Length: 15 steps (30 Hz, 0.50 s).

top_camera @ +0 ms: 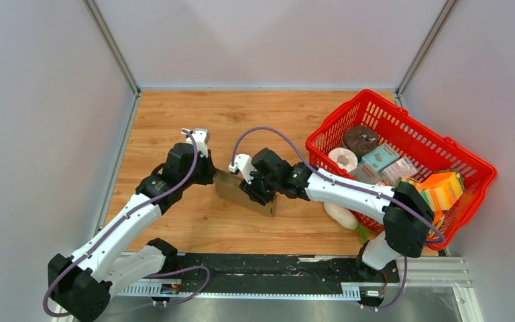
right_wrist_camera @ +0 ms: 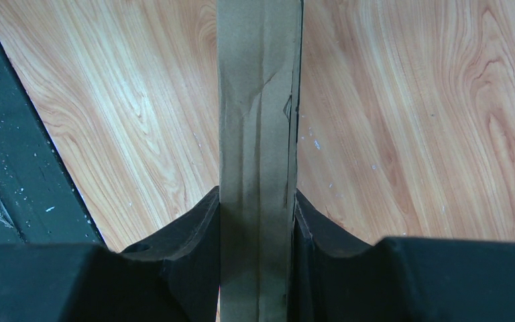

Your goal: Fold the paper box

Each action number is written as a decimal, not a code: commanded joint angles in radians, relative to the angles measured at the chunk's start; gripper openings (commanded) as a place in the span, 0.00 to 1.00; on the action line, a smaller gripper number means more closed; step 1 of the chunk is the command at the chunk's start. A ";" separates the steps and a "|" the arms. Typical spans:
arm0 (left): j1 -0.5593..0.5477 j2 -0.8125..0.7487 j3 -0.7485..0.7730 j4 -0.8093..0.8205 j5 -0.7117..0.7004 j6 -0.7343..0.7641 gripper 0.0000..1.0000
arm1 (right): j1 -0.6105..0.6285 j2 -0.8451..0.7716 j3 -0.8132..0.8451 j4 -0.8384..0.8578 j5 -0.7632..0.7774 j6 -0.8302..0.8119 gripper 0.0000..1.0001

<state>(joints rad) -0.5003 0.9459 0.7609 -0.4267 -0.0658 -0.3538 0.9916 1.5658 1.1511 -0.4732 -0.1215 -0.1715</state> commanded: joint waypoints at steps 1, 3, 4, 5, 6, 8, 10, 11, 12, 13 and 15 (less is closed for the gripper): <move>0.006 0.004 0.049 0.016 -0.012 -0.001 0.19 | 0.001 0.028 0.010 -0.028 0.002 0.012 0.27; 0.006 0.007 0.049 0.016 0.000 -0.001 0.18 | 0.001 0.028 0.012 -0.030 0.000 0.012 0.27; 0.006 0.010 0.046 0.013 0.001 -0.002 0.18 | 0.001 0.028 0.010 -0.030 0.003 0.012 0.27; 0.006 0.010 0.045 0.013 0.001 -0.004 0.17 | 0.002 0.027 0.012 -0.030 0.003 0.010 0.27; 0.006 0.008 0.040 0.013 0.003 -0.004 0.18 | 0.001 0.027 0.012 -0.030 0.003 0.010 0.27; 0.006 0.004 0.035 0.011 0.003 -0.007 0.20 | 0.002 0.027 0.012 -0.028 0.003 0.010 0.27; 0.006 0.001 0.037 0.006 0.011 -0.002 0.22 | 0.001 0.027 0.010 -0.030 0.003 0.010 0.27; 0.006 0.001 0.037 0.003 0.012 -0.004 0.22 | 0.001 0.027 0.010 -0.028 0.002 0.012 0.27; 0.006 0.002 0.038 -0.001 0.015 -0.001 0.19 | 0.002 0.027 0.010 -0.028 0.002 0.012 0.27; 0.006 0.004 0.038 -0.004 0.017 -0.001 0.15 | 0.002 0.027 0.012 -0.030 0.002 0.012 0.27; 0.006 0.004 0.038 -0.007 0.018 -0.005 0.11 | 0.001 0.025 0.012 -0.030 0.002 0.012 0.27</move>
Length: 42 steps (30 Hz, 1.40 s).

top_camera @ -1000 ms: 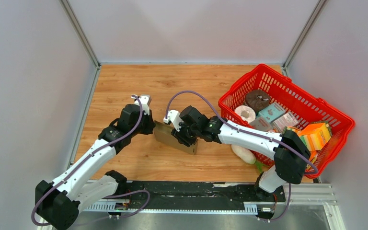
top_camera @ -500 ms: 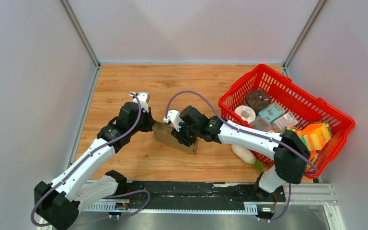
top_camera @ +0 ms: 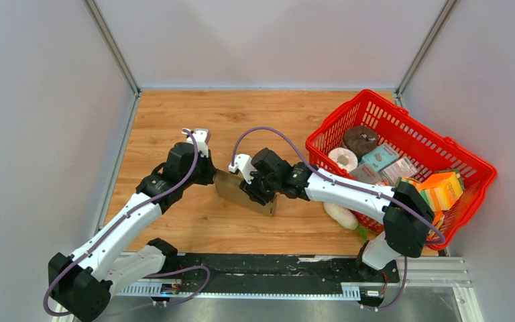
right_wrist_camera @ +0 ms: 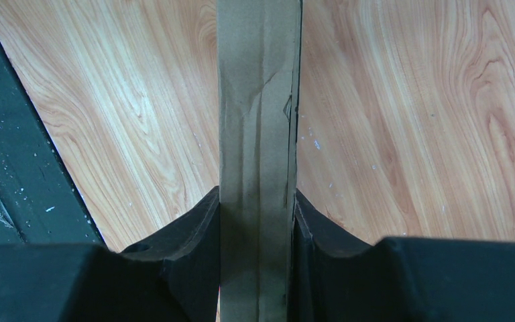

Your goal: Fold the paper box

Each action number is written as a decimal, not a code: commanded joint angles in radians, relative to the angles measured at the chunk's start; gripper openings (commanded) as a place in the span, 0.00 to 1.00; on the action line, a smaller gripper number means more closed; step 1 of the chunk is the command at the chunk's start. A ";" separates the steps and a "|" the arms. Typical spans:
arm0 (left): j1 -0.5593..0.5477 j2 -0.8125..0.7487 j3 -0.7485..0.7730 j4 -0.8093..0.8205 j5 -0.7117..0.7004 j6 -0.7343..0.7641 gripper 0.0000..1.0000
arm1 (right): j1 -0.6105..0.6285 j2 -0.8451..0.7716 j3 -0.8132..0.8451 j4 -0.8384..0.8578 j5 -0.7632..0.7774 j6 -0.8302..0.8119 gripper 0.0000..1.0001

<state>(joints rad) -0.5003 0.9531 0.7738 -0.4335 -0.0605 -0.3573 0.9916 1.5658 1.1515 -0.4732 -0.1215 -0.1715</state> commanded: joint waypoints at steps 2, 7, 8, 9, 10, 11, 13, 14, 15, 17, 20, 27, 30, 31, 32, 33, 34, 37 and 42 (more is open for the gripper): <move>0.006 0.004 0.028 -0.010 0.014 -0.005 0.12 | 0.001 0.023 0.011 -0.030 0.000 0.012 0.27; 0.006 0.016 0.047 -0.036 0.033 -0.005 0.08 | 0.001 0.025 0.013 -0.030 -0.001 0.012 0.27; 0.006 0.012 0.044 -0.030 0.033 -0.012 0.07 | 0.002 0.025 0.011 -0.030 -0.001 0.012 0.27; 0.006 0.003 0.039 -0.022 0.031 -0.017 0.05 | 0.001 0.025 0.011 -0.030 0.002 0.012 0.27; 0.006 0.004 0.038 -0.022 0.030 -0.017 0.04 | 0.002 0.026 0.011 -0.030 0.000 0.012 0.27; 0.006 0.006 0.038 -0.025 0.024 -0.025 0.04 | 0.001 0.027 0.011 -0.028 0.002 0.012 0.27; 0.006 0.010 0.033 -0.036 0.011 -0.028 0.00 | 0.001 0.023 0.013 -0.028 0.009 0.010 0.27; 0.006 0.010 0.028 -0.040 -0.008 -0.031 0.00 | 0.001 0.023 0.014 -0.028 0.013 0.009 0.27; 0.006 0.007 0.016 -0.042 -0.016 -0.031 0.00 | 0.002 0.023 0.016 -0.031 0.014 0.007 0.27; 0.006 0.001 0.001 -0.047 -0.036 -0.037 0.00 | 0.001 0.025 0.017 -0.034 0.023 0.001 0.27; 0.006 -0.010 -0.024 -0.056 -0.065 -0.037 0.00 | 0.002 0.031 0.024 -0.045 0.058 -0.014 0.27; 0.006 -0.034 -0.037 -0.077 -0.119 -0.006 0.00 | -0.001 0.033 0.034 -0.054 0.092 -0.028 0.27; 0.006 -0.037 -0.050 -0.077 -0.116 -0.011 0.00 | 0.001 0.034 0.040 -0.059 0.097 -0.028 0.27; 0.006 -0.039 -0.054 -0.076 -0.113 -0.015 0.00 | 0.001 0.036 0.040 -0.059 0.109 -0.028 0.27; 0.006 -0.037 -0.059 -0.080 -0.113 -0.026 0.00 | -0.001 0.036 0.043 -0.059 0.115 -0.029 0.27; 0.006 -0.037 -0.062 -0.083 -0.111 -0.029 0.00 | -0.001 0.034 0.045 -0.059 0.120 -0.034 0.27; 0.006 -0.039 -0.064 -0.085 -0.116 -0.035 0.00 | -0.001 0.034 0.047 -0.056 0.121 -0.033 0.27; 0.006 -0.054 -0.082 -0.083 -0.116 -0.058 0.00 | -0.001 0.025 0.048 -0.038 0.175 -0.045 0.28; 0.008 -0.048 -0.093 -0.083 -0.148 -0.074 0.00 | 0.001 0.046 0.073 -0.051 0.210 -0.065 0.31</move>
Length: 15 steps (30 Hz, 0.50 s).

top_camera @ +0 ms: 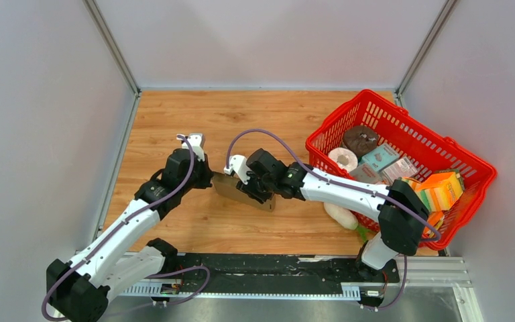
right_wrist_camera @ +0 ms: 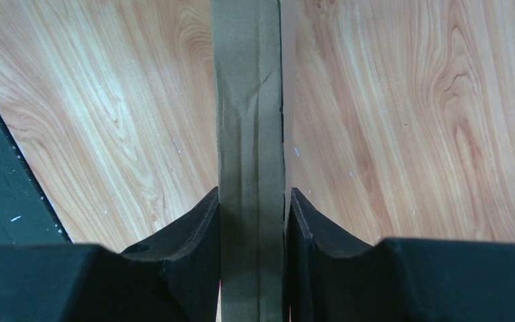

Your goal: Fold the paper box

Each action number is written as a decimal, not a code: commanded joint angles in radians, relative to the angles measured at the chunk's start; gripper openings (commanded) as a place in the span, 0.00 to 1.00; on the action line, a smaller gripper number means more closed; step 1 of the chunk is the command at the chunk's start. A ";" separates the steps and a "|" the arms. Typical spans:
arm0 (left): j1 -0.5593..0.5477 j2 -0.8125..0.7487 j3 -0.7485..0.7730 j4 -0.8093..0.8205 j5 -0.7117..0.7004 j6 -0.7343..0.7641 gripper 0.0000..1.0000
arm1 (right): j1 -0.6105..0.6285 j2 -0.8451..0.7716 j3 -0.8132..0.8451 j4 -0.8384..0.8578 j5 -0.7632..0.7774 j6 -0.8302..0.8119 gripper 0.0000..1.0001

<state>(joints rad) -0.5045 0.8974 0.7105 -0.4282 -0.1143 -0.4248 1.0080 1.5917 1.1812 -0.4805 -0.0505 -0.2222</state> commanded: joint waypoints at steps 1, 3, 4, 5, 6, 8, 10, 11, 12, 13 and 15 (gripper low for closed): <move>0.012 0.006 -0.025 -0.086 -0.084 -0.009 0.00 | -0.016 0.022 0.043 -0.047 0.130 -0.013 0.31; 0.012 -0.001 -0.010 -0.043 0.000 -0.025 0.00 | -0.016 0.019 0.035 -0.038 0.118 -0.005 0.30; 0.012 -0.002 -0.002 -0.031 0.054 -0.029 0.00 | -0.016 0.017 0.029 -0.033 0.110 -0.003 0.30; 0.012 0.001 0.021 -0.021 0.073 -0.040 0.00 | -0.016 0.017 0.028 -0.033 0.106 -0.002 0.30; 0.012 0.009 0.032 -0.023 0.087 -0.046 0.00 | -0.016 0.017 0.026 -0.035 0.104 -0.002 0.29; 0.014 0.017 0.046 -0.011 0.132 -0.066 0.00 | -0.014 0.016 0.031 -0.040 0.094 -0.002 0.28; 0.027 0.035 0.047 0.006 0.177 -0.098 0.00 | -0.016 0.011 0.029 -0.036 0.078 -0.002 0.28; 0.029 0.043 0.049 0.015 0.206 -0.113 0.00 | -0.016 0.010 0.028 -0.032 0.074 -0.002 0.28; 0.029 0.055 0.053 0.009 0.203 -0.115 0.00 | -0.016 0.010 0.029 -0.033 0.067 -0.003 0.28; 0.029 0.057 0.056 0.005 0.187 -0.117 0.00 | -0.016 0.010 0.029 -0.035 0.066 -0.003 0.28; 0.029 0.040 0.055 0.005 0.171 -0.105 0.00 | -0.016 0.014 0.032 -0.040 0.066 -0.006 0.28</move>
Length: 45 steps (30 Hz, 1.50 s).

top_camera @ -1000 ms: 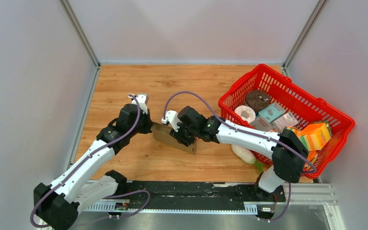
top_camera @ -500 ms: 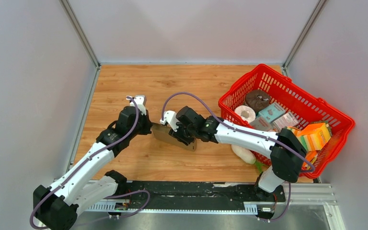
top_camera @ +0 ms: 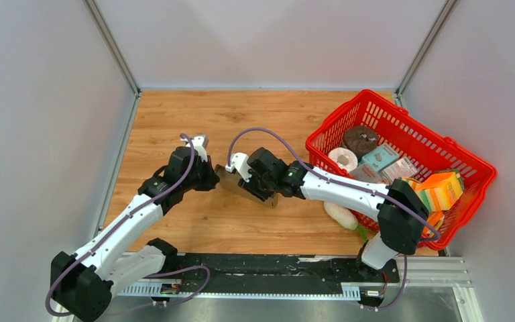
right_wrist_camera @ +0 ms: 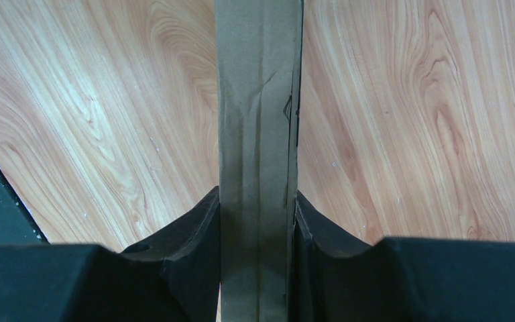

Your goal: Fold the paper box

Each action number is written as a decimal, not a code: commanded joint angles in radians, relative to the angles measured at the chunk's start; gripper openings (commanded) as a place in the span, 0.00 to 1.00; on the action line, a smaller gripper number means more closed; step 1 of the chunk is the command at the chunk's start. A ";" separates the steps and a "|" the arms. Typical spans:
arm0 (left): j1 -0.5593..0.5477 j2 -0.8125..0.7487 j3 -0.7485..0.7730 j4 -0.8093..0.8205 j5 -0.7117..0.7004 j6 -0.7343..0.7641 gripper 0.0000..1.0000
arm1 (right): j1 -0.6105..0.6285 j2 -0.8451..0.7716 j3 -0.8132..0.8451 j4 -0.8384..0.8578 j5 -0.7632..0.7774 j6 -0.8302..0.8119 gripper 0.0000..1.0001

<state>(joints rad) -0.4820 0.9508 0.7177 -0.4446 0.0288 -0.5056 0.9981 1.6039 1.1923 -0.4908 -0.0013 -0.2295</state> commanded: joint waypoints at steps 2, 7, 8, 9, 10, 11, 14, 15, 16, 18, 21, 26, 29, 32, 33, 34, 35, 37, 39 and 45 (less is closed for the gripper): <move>0.006 -0.032 0.057 0.003 -0.010 0.004 0.05 | -0.006 0.007 0.023 -0.031 0.017 0.001 0.29; 0.019 -0.081 0.083 -0.022 -0.076 0.082 0.38 | -0.009 0.022 0.053 -0.044 0.070 0.044 0.55; 0.031 -0.083 0.086 -0.014 -0.069 0.081 0.40 | -0.009 0.027 0.072 -0.057 0.076 0.061 0.62; 0.036 -0.084 0.088 -0.009 -0.060 0.078 0.40 | -0.012 0.037 0.091 -0.074 0.076 0.085 0.68; 0.039 -0.086 0.085 -0.003 -0.049 0.069 0.40 | -0.013 0.045 0.140 -0.124 0.090 0.110 0.71; 0.040 -0.087 0.075 0.018 -0.043 0.064 0.41 | -0.013 0.051 0.156 -0.141 0.092 0.151 0.71; 0.051 -0.095 0.060 0.059 -0.033 0.055 0.42 | -0.015 0.045 0.187 -0.184 0.087 0.205 0.74; 0.056 -0.093 0.058 0.072 -0.011 0.056 0.43 | -0.019 0.034 0.194 -0.195 0.080 0.214 0.74; 0.063 -0.092 0.058 0.082 0.012 0.059 0.44 | -0.022 0.028 0.200 -0.209 0.086 0.223 0.75; 0.071 -0.066 0.071 0.096 0.043 0.073 0.46 | -0.030 0.019 0.242 -0.245 0.115 0.301 0.76; 0.072 -0.011 0.114 0.070 0.082 0.125 0.46 | -0.055 0.013 0.315 -0.383 0.158 0.434 0.79; 0.071 0.040 0.146 0.049 0.123 0.185 0.43 | -0.076 -0.018 0.392 -0.656 0.241 0.702 0.81; 0.072 0.045 0.131 0.049 0.120 0.208 0.42 | -0.081 -0.080 0.354 -0.712 0.219 0.853 0.78; 0.072 0.033 0.124 0.031 0.088 0.219 0.41 | -0.079 -0.169 0.238 -0.628 0.124 1.005 0.69; 0.072 0.022 0.123 0.029 0.082 0.222 0.41 | -0.081 -0.205 0.216 -0.606 0.112 1.038 0.66; 0.072 0.016 0.120 0.029 0.073 0.223 0.41 | -0.075 -0.222 0.189 -0.550 0.094 1.058 0.64; 0.072 0.011 0.117 0.029 0.069 0.222 0.41 | -0.075 -0.237 0.146 -0.520 0.087 1.090 0.57; 0.072 -0.001 0.111 0.030 0.074 0.219 0.41 | -0.064 -0.262 0.116 -0.453 0.077 1.096 0.51; 0.072 -0.001 0.104 0.030 0.080 0.217 0.42 | -0.061 -0.248 0.108 -0.450 0.089 1.085 0.50; 0.072 -0.009 0.081 0.041 0.089 0.200 0.42 | -0.059 -0.184 0.132 -0.434 0.116 1.033 0.50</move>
<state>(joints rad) -0.4152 0.9657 0.8120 -0.4232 0.1116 -0.3115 0.9333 1.3937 1.3071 -0.9977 0.1047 0.7948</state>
